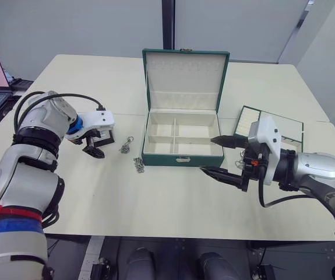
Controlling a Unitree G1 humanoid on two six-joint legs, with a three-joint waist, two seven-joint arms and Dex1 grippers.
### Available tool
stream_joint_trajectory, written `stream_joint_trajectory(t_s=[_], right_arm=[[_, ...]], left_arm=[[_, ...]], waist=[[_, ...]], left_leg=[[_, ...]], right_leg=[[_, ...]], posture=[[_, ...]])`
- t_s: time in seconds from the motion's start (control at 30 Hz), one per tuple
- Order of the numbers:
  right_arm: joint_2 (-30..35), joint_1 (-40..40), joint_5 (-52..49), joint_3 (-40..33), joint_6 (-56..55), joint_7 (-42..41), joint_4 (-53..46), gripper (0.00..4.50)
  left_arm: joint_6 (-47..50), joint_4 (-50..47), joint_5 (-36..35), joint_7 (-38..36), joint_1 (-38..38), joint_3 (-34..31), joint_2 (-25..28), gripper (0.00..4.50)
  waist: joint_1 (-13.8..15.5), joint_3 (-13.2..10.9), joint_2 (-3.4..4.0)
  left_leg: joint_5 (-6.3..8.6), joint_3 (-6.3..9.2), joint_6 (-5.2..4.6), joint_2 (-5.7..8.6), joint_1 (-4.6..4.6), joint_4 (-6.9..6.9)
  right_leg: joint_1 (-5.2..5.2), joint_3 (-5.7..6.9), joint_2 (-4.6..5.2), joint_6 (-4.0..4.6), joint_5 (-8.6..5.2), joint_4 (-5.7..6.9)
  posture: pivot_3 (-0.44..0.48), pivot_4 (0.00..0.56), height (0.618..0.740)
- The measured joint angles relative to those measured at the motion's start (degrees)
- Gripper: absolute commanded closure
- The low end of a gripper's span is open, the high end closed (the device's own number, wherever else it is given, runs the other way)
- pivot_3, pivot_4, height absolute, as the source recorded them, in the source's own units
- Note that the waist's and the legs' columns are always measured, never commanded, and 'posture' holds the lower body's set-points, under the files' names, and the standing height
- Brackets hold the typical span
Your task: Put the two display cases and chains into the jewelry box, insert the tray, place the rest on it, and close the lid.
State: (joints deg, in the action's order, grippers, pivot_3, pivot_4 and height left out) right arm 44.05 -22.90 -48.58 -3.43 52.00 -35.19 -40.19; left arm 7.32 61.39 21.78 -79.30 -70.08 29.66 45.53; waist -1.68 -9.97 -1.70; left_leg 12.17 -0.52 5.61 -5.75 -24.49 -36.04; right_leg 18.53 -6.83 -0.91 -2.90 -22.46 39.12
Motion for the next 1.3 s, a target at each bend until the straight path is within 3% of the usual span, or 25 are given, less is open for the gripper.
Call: stream_joint_trajectory(t_s=[0.07, 0.17, 0.57, 1.0, 1.17, 1.3], right_arm=[[0.0, 0.1, -0.1, 0.0, 0.0, 0.3, 0.0, 0.04], [0.1, 0.2, -0.4, 0.0, 0.0, 0.4, -0.1, 0.0], [0.1, 1.0, -0.6, 0.0, 0.1, 1.8, -0.3, 0.0], [0.1, 1.3, -0.6, -0.1, 0.0, 1.8, -0.3, 0.0], [2.9, 3.4, -2.2, -4.3, 0.0, 0.7, -0.3, 0.0], [4.7, 5.7, -2.9, -8.5, 0.0, 0.4, -0.3, 0.0]], left_arm=[[-0.2, 0.1, 0.3, 0.0, 0.0, -0.2, -0.2, 0.0], [-0.2, 0.8, 0.7, 0.1, 0.0, -0.2, -0.6, 0.56], [-0.7, 2.5, 1.9, 1.2, -0.5, -0.8, -1.1, 4.39], [-0.2, 3.2, 3.1, -1.3, -1.7, -0.8, -0.5, 4.45], [1.9, -2.0, 3.0, -9.1, -3.6, -0.8, 4.3, 4.45], [6.7, -12.7, -4.1, -12.7, -4.4, 0.9, 9.3, 4.45]], waist=[[0.0, 0.0, 0.0], [0.0, 0.0, 0.0], [0.0, 0.0, 0.0], [0.0, 0.0, -0.01], [0.0, 0.0, -0.01], [0.0, 0.0, 0.01]], left_leg=[[0.0, 0.01, 0.01, 0.0, 0.0, 0.0], [-0.01, 0.03, 0.01, 0.0, 0.0, -0.02], [-0.01, 0.09, 0.01, 0.01, 0.0, -0.03], [-0.01, 0.14, 0.01, 0.01, 0.01, -0.04], [-0.02, 0.15, 0.02, 0.01, 0.0, -0.02], [-0.02, 0.22, 0.01, -0.01, 0.05, -0.02]], right_leg=[[-0.02, 0.01, 0.0, 0.0, 0.0, 0.0], [-0.03, 0.03, 0.0, 0.0, 0.0, 0.0], [-0.08, 0.09, 0.0, 0.0, 0.0, 0.0], [-0.11, 0.14, 0.0, 0.0, 0.0, 0.0], [-0.14, 0.17, 0.0, 0.0, 0.0, -0.03], [-0.25, 0.23, 0.01, 0.0, 0.0, -0.03]], posture=[[0.0, 0.15, 0.74], [0.0, 0.15, 0.74], [0.0, 0.15, 0.74], [0.0, 0.15, 0.74], [0.0, 0.15, 0.74], [0.0, 0.15, 0.74]])
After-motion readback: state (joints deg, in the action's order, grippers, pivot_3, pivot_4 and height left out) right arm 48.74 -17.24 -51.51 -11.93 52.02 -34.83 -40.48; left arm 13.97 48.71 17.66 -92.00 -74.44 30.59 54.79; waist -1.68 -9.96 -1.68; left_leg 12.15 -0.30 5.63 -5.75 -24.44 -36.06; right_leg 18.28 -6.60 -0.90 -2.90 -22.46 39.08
